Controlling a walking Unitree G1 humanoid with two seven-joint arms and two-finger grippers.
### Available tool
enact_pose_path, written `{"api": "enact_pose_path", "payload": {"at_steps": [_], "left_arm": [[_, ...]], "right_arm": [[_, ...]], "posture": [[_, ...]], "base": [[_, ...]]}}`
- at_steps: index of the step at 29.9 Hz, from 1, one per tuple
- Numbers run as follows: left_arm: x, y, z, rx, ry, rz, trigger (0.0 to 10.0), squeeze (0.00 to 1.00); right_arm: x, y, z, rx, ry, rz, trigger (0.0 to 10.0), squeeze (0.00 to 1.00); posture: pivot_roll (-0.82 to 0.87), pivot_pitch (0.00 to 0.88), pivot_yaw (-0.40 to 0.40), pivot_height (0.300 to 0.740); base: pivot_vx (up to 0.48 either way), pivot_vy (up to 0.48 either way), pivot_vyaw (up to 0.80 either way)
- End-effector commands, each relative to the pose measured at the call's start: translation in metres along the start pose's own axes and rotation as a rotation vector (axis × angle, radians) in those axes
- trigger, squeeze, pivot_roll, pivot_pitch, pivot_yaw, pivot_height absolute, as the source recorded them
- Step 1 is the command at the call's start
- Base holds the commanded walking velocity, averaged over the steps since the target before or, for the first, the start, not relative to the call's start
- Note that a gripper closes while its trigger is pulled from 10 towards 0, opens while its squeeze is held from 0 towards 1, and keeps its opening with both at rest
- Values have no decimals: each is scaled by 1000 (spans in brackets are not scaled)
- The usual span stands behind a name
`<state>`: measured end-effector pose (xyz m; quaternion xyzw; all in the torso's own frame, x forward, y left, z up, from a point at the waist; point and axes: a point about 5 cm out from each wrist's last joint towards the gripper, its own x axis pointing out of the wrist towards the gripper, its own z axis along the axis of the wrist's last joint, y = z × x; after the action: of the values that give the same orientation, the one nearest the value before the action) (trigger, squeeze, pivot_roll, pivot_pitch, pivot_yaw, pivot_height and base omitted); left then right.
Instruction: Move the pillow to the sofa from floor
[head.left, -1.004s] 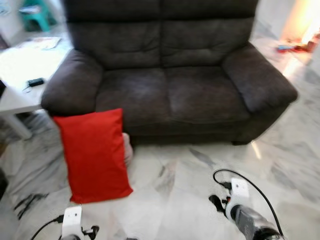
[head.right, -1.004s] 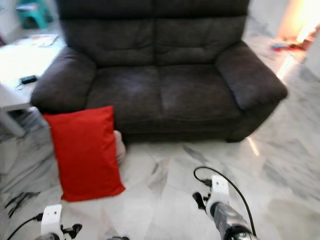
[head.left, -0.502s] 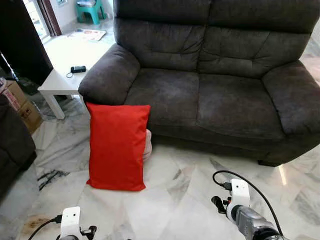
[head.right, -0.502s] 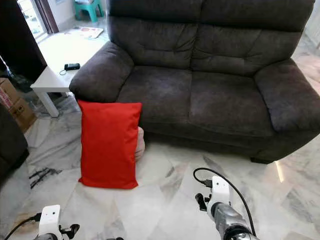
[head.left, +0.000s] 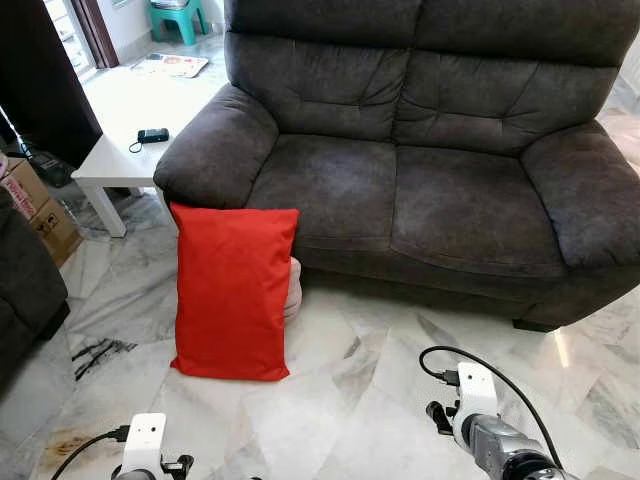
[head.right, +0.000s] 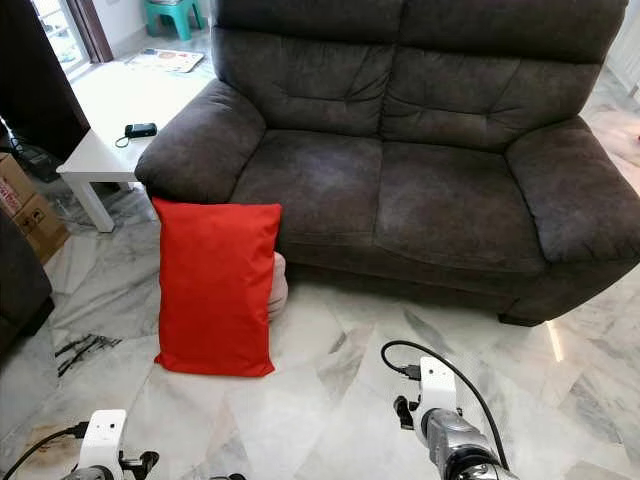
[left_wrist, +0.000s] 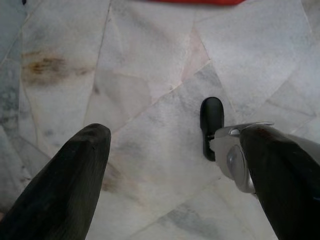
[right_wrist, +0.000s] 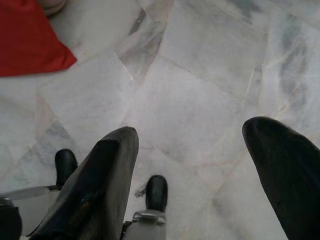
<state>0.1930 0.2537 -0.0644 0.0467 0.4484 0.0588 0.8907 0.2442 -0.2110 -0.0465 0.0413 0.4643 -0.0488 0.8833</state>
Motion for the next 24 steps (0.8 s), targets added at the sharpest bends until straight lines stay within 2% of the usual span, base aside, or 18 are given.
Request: {"api": "enact_pose_path", "payload": {"at_steps": [1, 6, 10, 12, 18, 21, 22, 23, 24], "left_arm": [[-1, 4, -5, 13, 11, 3, 10000, 0], [-1, 4, -5, 15, 9, 1, 10000, 0], [-1, 4, -4, 25, 9, -1, 10000, 0], [-1, 4, -3, 27, 11, 0, 10000, 0], [-1, 5, -3, 30, 15, 6, 10000, 0], [-1, 5, -2, 29, 14, 11, 10000, 0], [-1, 6, -2, 26, 12, 14, 10000, 0], [-1, 6, -2, 26, 12, 14, 10000, 0], [-1, 6, -1, 25, 7, 15, 10000, 0]], "right_arm": [[0, 0, -2, 7, 8, 1, 10000, 0], [0, -2, -2, -44, 34, -10, 10000, 0], [-2, -7, -5, -144, 126, -63, 10000, 0], [-2, -8, -6, -146, 160, -77, 10000, 0], [-2, -7, -5, -139, 156, -97, 10000, 0], [-1, -7, -1, -75, 80, -117, 10000, 0], [0, -5, 3, -20, 11, -103, 10000, 0], [0, -5, 3, -20, 11, -103, 10000, 0], [0, -3, 7, 10, -61, -95, 10000, 0]], "posture": [[57, 54, -13, 740], [59, 65, -15, 740], [67, 75, -16, 740], [67, 80, -16, 740], [63, 80, -12, 740], [69, 79, -11, 740], [73, 80, -9, 740], [73, 80, -9, 740], [66, 79, -7, 740]], "base": [[0, 0, 0], [0, 0, 0], [0, 0, 0], [0, 0, 0], [0, 0, 0], [0, 0, 0], [0, 0, 0], [0, 0, 0], [0, 0, 0]]}}
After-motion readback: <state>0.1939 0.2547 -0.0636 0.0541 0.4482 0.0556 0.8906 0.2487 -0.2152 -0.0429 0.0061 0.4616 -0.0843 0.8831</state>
